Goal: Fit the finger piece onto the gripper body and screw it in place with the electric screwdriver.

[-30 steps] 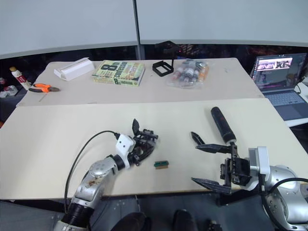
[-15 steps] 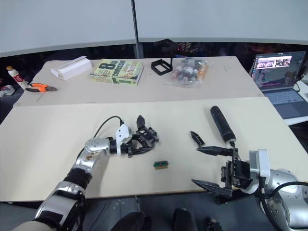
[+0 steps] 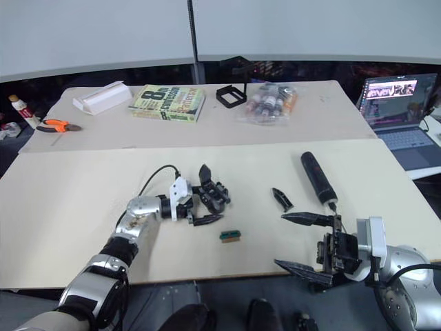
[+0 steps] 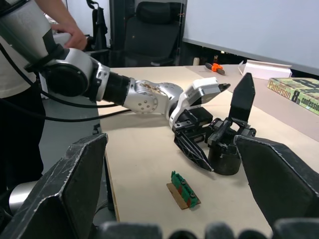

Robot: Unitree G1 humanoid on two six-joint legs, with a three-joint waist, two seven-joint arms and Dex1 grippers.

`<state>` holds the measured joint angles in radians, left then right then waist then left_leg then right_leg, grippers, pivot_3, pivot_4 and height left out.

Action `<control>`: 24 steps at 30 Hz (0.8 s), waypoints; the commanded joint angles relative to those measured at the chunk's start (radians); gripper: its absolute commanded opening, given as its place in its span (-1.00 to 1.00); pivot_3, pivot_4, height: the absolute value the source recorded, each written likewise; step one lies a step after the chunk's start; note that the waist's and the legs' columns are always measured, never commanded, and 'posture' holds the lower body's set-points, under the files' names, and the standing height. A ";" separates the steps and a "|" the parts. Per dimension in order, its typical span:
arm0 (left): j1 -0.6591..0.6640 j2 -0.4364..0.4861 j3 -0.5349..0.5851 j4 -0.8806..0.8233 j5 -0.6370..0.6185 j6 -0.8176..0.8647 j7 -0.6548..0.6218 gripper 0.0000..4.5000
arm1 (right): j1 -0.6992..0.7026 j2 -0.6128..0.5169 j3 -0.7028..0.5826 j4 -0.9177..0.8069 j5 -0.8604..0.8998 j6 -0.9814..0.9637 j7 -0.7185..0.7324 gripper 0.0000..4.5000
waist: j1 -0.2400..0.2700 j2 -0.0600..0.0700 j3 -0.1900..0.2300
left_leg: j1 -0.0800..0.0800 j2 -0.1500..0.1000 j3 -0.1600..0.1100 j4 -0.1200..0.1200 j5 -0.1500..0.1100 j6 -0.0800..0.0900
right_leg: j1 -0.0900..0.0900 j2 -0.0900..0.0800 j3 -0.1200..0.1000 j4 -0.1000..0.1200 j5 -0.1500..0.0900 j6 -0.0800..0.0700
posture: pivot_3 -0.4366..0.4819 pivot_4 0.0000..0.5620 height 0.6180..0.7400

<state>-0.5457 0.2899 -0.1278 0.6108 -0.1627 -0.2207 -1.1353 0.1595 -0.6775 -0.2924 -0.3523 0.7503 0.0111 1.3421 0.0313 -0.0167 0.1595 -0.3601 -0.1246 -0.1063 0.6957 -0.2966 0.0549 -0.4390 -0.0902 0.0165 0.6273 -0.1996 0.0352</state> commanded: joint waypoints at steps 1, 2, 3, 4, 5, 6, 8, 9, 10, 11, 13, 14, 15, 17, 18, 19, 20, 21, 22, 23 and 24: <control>0.106 0.038 0.008 -0.224 -0.016 0.114 0.054 0.99 | -0.021 -0.001 -0.013 0.009 0.007 -0.016 0.011 1.00 | -0.007 0.000 0.000 | 0.000 0.000 0.000 0.000 0.000 0.000 | 0.000 0.000 0.000 0.000 0.000 0.000 | -0.05 -0.47 1.00; 0.131 0.035 0.025 -0.276 -0.019 0.157 0.104 0.99 | -0.026 0.001 -0.011 0.014 0.006 -0.017 0.013 1.00 | -0.009 0.000 0.000 | 0.000 0.000 0.000 0.000 0.000 0.000 | 0.000 0.000 0.000 0.000 0.000 0.000 | -0.05 -0.47 1.00; 0.160 0.034 0.039 -0.334 -0.024 0.194 0.149 0.99 | -0.033 0.002 -0.007 0.021 0.003 -0.018 0.015 1.00 | -0.009 0.000 0.000 | 0.001 0.000 0.000 0.000 0.000 0.000 | 0.000 0.000 0.000 0.000 0.000 0.000 | -0.05 -0.47 1.00; 0.195 0.036 0.040 -0.392 -0.025 0.222 0.175 0.99 | -0.041 0.004 -0.003 0.027 0.001 -0.018 0.016 1.00 | -0.009 0.000 0.000 | 0.001 0.000 0.000 0.000 0.000 0.000 | 0.000 0.000 0.000 0.000 0.000 0.000 | -0.05 -0.47 1.00; 0.219 0.039 0.036 -0.436 -0.025 0.246 0.188 0.99 | -0.045 0.004 -0.001 0.031 0.001 -0.018 0.017 1.00 | -0.009 0.000 0.000 | 0.001 0.000 0.000 0.000 0.000 0.000 | 0.000 0.000 0.000 0.000 0.000 0.000 | -0.05 -0.47 1.00; 0.256 0.037 0.026 -0.491 -0.022 0.278 0.209 0.99 | -0.053 0.005 0.004 0.038 -0.001 -0.017 0.020 1.00 | -0.009 0.000 0.000 | 0.001 0.000 0.000 0.000 0.000 0.000 | 0.000 0.000 0.000 0.000 0.000 0.000 | -0.05 -0.47 1.00; 0.305 0.023 0.010 -0.562 0.001 0.325 0.269 0.99 | -0.067 0.005 0.010 0.051 -0.003 -0.016 0.026 1.00 | -0.006 0.000 0.000 | 0.001 0.000 0.000 0.000 0.000 0.000 | 0.001 0.000 0.000 0.000 0.000 0.000 | -0.05 -0.47 1.00; 0.319 0.007 0.007 -0.584 0.003 0.346 0.302 0.99 | -0.074 0.006 0.013 0.056 -0.004 -0.016 0.028 1.00 | -0.004 0.000 0.000 | 0.002 0.000 0.000 0.000 0.000 0.000 | 0.001 0.000 0.000 0.000 0.000 0.000 | -0.05 -0.47 1.00; 0.326 -0.002 0.005 -0.598 0.003 0.361 0.323 0.99 | -0.078 0.006 0.014 0.060 -0.005 -0.016 0.029 1.00 | 0.000 0.000 0.000 | 0.002 0.000 0.000 0.000 0.000 0.000 | 0.001 0.000 0.000 0.000 0.000 0.000 | -0.05 -0.47 1.00; 0.329 -0.021 0.005 -0.605 0.012 0.375 0.363 0.99 | -0.083 0.006 0.016 0.063 -0.006 -0.015 0.030 1.00 | 0.006 0.000 0.000 | 0.002 0.000 0.000 0.000 0.000 0.000 | 0.002 0.000 -0.001 0.000 0.000 0.000 | -0.05 -0.47 1.00; 0.328 -0.064 0.005 -0.609 0.030 0.405 0.447 0.99 | -0.093 0.005 0.018 0.065 -0.006 -0.010 0.030 1.00 | 0.011 0.000 0.000 | 0.002 0.000 0.000 0.000 0.000 0.001 | 0.002 0.000 -0.001 0.000 0.000 0.000 | -0.05 -0.47 1.00; 0.327 -0.079 0.004 -0.610 0.038 0.415 0.480 0.99 | -0.095 0.005 0.018 0.065 -0.007 -0.009 0.031 1.00 | 0.012 0.000 0.000 | 0.002 0.000 0.000 0.000 0.000 0.000 | 0.002 0.000 -0.001 0.000 0.000 0.000 | -0.05 -0.47 1.00; 0.326 -0.098 0.000 -0.614 0.044 0.431 0.509 0.99 | -0.097 0.004 0.018 0.064 -0.007 -0.008 0.031 1.00 | 0.012 0.000 0.000 | 0.002 0.000 0.000 0.000 0.000 0.000 | 0.002 0.000 -0.001 0.000 0.000 0.000 | -0.05 -0.47 1.00; 0.325 -0.130 -0.011 -0.618 0.050 0.453 0.551 0.99 | -0.100 0.003 0.018 0.063 -0.008 -0.006 0.029 1.00 | 0.012 0.000 0.000 | 0.003 0.000 0.000 0.000 0.000 0.000 | 0.002 0.000 0.000 0.000 0.000 0.000 | -0.05 -0.47 1.00; 0.325 -0.138 -0.015 -0.621 0.051 0.461 0.562 0.99 | -0.101 0.003 0.018 0.062 -0.008 -0.005 0.029 1.00 | 0.013 0.000 0.000 | 0.002 0.000 0.000 0.000 0.000 0.000 | 0.002 0.000 0.000 0.000 0.000 0.000 | -0.05 -0.47 1.00; 0.327 -0.144 -0.020 -0.624 0.057 0.469 0.578 0.99 | -0.102 0.003 0.017 0.061 -0.008 -0.004 0.028 1.00 | 0.013 0.000 0.000 | 0.002 0.000 0.000 0.000 0.000 0.000 | 0.002 0.000 0.000 0.000 0.000 0.000 | -0.05 -0.47 1.00; 0.329 -0.150 -0.027 -0.627 0.060 0.476 0.589 0.99 | -0.103 0.002 0.017 0.059 -0.008 -0.003 0.026 1.00 | 0.014 0.000 0.000 | 0.003 0.000 0.000 0.000 0.000 0.000 | 0.002 0.000 0.000 0.000 0.000 0.000 | -0.05 -0.47 1.00; 0.331 -0.154 -0.035 -0.628 0.069 0.479 0.605 0.99 | -0.104 0.002 0.017 0.059 -0.008 -0.002 0.025 1.00 | 0.014 0.000 0.000 | 0.003 0.000 0.000 0.000 0.000 0.000 | 0.003 0.000 0.000 0.000 0.000 0.000 | -0.05 -0.47 1.00; 0.332 -0.157 -0.040 -0.628 0.074 0.482 0.616 0.99 | -0.105 0.001 0.016 0.058 -0.008 -0.002 0.024 1.00 | 0.014 0.000 0.000 | 0.003 0.000 0.000 0.000 0.000 0.000 | 0.003 0.000 0.000 0.000 0.000 0.000 | -0.05 -0.47 1.00; 0.335 -0.158 -0.050 -0.628 0.071 0.486 0.613 0.99 | -0.106 0.001 0.016 0.058 -0.008 -0.001 0.023 1.00 | 0.015 0.000 0.000 | 0.003 0.000 0.000 0.000 0.000 0.000 | 0.003 0.000 0.000 0.000 0.000 0.000 | -0.05 -0.47 1.00; 0.336 -0.158 -0.058 -0.627 0.071 0.490 0.613 0.99 | -0.108 0.001 0.018 0.057 -0.008 0.000 0.022 1.00 | 0.015 0.000 0.000 | 0.003 0.000 0.000 0.000 0.000 0.000 | 0.003 0.000 0.000 0.000 0.000 0.000 | -0.05 -0.47 1.00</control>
<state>-0.2161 0.1365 -0.1621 -0.0046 -0.0993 0.2589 -0.5266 0.0619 -0.6741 -0.2606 -0.2796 0.7294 0.0110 1.3694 0.0461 -0.0164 0.1594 -0.3570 -0.1248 -0.1062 0.6955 -0.2968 0.0550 -0.4359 -0.0904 0.0161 0.6271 -0.1996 0.0351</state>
